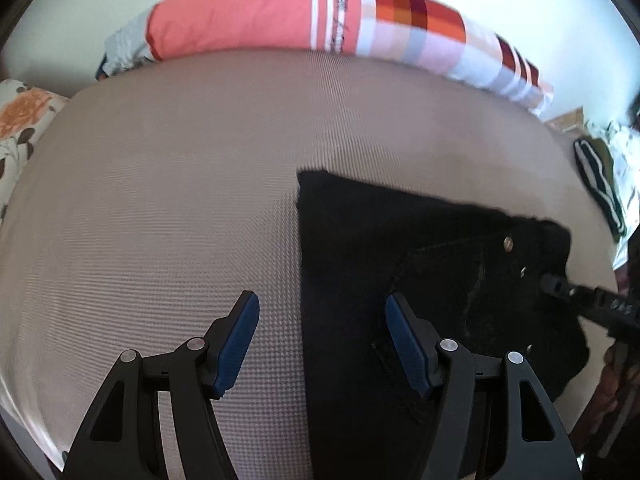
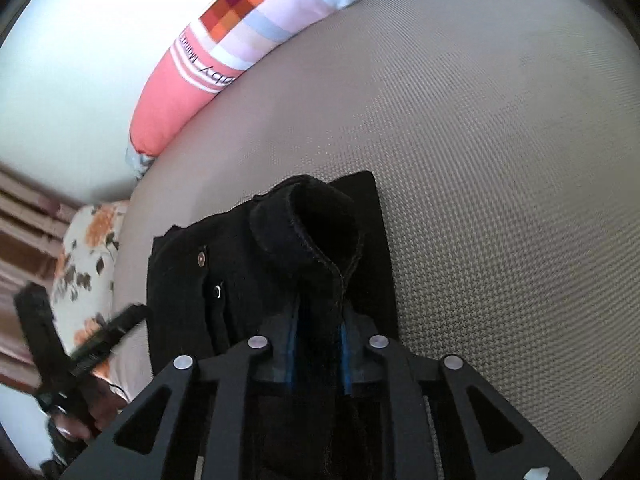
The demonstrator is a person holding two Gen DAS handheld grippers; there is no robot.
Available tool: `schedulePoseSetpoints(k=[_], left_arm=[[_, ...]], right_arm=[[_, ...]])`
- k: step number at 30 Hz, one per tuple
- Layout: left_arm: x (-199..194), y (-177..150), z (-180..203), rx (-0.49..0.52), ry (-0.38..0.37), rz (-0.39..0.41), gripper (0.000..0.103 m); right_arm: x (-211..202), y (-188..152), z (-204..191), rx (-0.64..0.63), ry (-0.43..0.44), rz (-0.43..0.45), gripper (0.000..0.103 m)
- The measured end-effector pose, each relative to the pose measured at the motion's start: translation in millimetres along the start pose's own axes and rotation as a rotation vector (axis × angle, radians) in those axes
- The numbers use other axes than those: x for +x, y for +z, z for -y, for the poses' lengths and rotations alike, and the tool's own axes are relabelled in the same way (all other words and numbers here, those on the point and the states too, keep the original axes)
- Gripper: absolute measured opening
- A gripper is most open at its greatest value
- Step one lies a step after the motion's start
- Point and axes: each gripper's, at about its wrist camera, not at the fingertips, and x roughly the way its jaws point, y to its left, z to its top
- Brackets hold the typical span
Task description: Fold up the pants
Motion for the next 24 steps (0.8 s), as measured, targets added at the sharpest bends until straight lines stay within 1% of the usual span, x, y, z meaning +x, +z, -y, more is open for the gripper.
schedulePoseSetpoints(k=[2, 5, 8, 12, 15, 18, 19, 21, 24], left_arm=[[7.2, -2.2, 2.0, 0.002, -0.003, -0.011, 0.066], [14.7, -5.4, 5.2, 0.004, -0.013, -0.035, 0.066], [12.6, -10.2, 8.5, 0.004, -0.025, -0.041, 0.066], [8.2, -21.5, 15.5, 0.015, -0.058, -0.069, 0.066], [2.7, -31.2, 21.2, 0.043, -0.047, -0.061, 0.067], [0.5, -36.6, 22.2, 0.038, -0.054, -0.066, 0.067], [-0.2, -38.2, 22.1, 0.036, -0.056, -0.066, 0.067], [-0.5, -41.3, 22.7, 0.029, -0.059, -0.069, 0.067], [-0.8, -45.1, 25.1, 0.031, -0.054, -0.067, 0.067]], right_arm=[[-2.5, 0.6, -2.5, -0.022, -0.023, -0.002, 0.019], [-10.0, -1.0, -9.1, -0.049, -0.057, -0.002, 0.028], [-20.2, -6.7, -15.9, -0.061, -0.078, -0.006, 0.029], [-30.9, -20.9, -15.4, -0.051, -0.089, -0.041, 0.029], [-39.8, -32.9, -13.8, -0.054, -0.093, -0.058, 0.027], [-46.3, -44.1, -10.8, -0.032, -0.071, -0.072, 0.024], [-48.2, -47.5, -11.0, -0.034, -0.072, -0.076, 0.022], [-50.9, -53.9, -13.0, -0.049, -0.071, -0.079, 0.016], [-53.7, -60.6, -21.0, -0.100, -0.106, -0.065, 0.013]])
